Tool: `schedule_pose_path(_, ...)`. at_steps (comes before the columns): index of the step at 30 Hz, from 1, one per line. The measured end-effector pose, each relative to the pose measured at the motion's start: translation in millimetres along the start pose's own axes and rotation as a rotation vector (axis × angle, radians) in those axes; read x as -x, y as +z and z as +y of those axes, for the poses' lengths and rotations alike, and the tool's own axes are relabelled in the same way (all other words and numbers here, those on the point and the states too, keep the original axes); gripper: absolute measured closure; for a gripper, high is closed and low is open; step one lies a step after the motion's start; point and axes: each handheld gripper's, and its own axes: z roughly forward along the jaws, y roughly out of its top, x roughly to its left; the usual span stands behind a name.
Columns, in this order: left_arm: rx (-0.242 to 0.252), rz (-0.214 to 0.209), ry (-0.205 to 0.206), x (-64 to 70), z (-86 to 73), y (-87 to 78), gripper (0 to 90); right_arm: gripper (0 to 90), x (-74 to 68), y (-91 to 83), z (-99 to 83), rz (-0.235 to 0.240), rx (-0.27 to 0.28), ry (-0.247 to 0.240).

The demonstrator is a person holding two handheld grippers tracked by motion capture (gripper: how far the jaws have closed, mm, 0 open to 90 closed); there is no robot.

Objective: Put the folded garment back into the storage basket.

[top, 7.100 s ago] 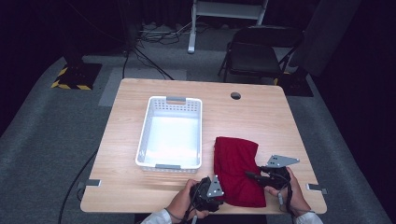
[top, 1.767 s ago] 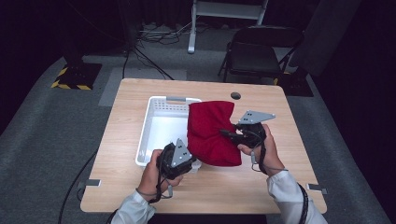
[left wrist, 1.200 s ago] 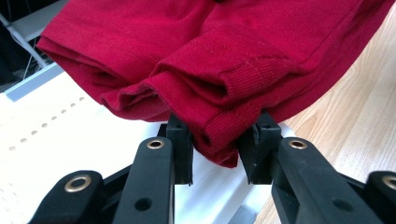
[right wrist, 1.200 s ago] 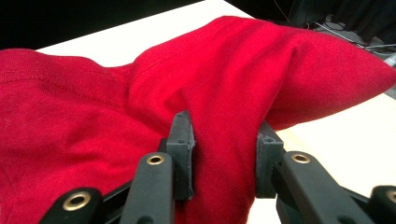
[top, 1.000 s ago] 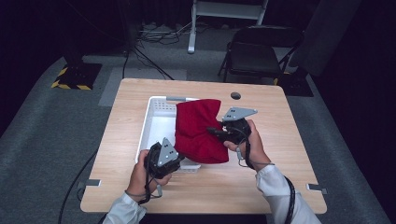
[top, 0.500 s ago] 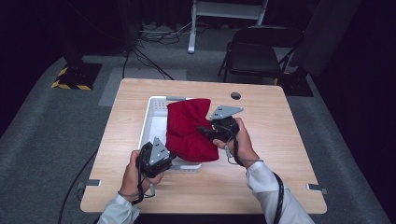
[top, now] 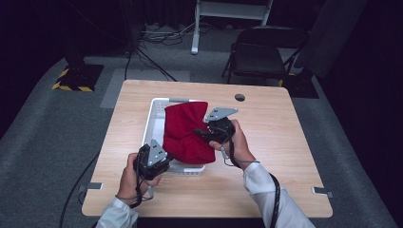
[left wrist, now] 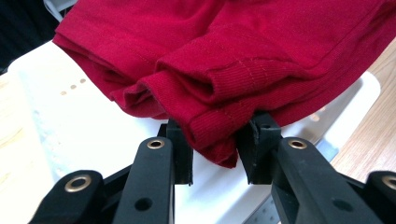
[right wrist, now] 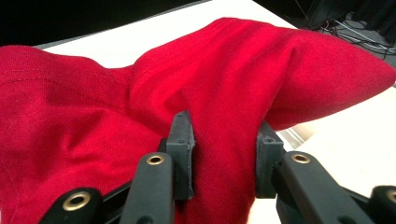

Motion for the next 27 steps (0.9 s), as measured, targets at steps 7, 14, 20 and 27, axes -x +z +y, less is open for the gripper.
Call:
schedule_pose_path(7, -0.018, 0.018, 0.002, -4.7, -5.9, -1.2, 68.3, 67.4, -3.7, 12.3, 2.1, 0.011, -0.006, -0.003)
schedule_pose_path(14, -0.03, 0.033, 0.001, -9.6, -10.4, -1.6, 68.1, 67.3, -6.8, 21.9, 4.1, 0.014, -0.015, -0.002)
schedule_pose_path(20, -0.043, 0.045, -0.006, -13.4, -14.2, -0.2, 68.0, 67.3, -8.0, 30.6, 3.7, 0.018, -0.026, 0.002)
schedule_pose_path(27, -0.062, 0.057, -0.004, -16.3, -18.6, 3.9, 67.8, 67.1, -8.8, 39.8, 1.3, 0.018, -0.042, 0.015)
